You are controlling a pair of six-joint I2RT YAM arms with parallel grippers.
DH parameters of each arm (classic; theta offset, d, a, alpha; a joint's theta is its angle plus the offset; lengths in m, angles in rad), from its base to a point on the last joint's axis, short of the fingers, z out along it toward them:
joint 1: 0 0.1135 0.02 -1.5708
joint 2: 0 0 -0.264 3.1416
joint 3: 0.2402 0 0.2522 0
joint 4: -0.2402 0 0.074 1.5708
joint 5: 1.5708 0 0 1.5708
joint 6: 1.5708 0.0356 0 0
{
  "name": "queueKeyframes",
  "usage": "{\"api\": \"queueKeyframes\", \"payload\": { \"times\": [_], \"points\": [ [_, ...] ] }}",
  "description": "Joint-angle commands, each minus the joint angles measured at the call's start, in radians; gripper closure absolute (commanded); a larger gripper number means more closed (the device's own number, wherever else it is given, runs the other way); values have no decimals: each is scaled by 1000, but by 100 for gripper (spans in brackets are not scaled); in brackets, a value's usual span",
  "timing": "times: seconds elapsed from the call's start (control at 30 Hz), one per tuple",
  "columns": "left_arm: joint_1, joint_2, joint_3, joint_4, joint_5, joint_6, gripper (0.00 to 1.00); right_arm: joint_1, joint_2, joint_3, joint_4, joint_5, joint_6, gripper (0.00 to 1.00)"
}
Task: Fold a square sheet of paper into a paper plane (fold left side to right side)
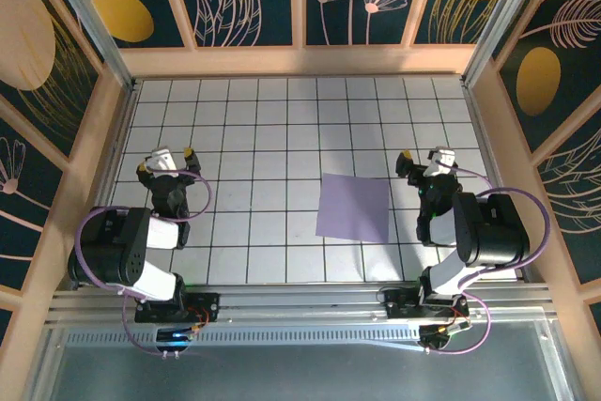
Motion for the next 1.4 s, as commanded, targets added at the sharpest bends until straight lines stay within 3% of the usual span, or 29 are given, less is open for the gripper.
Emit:
{"api": "queueKeyframes", "payload": {
  "times": [0.0,1.37],
  "points": [
    [6,9,2,27,8,-18,1,12,0,10,26,15,-12,1],
    [5,9,3,28,7,-19,1,-27,-3,-22,83,-5,37,1]
  ]
}}
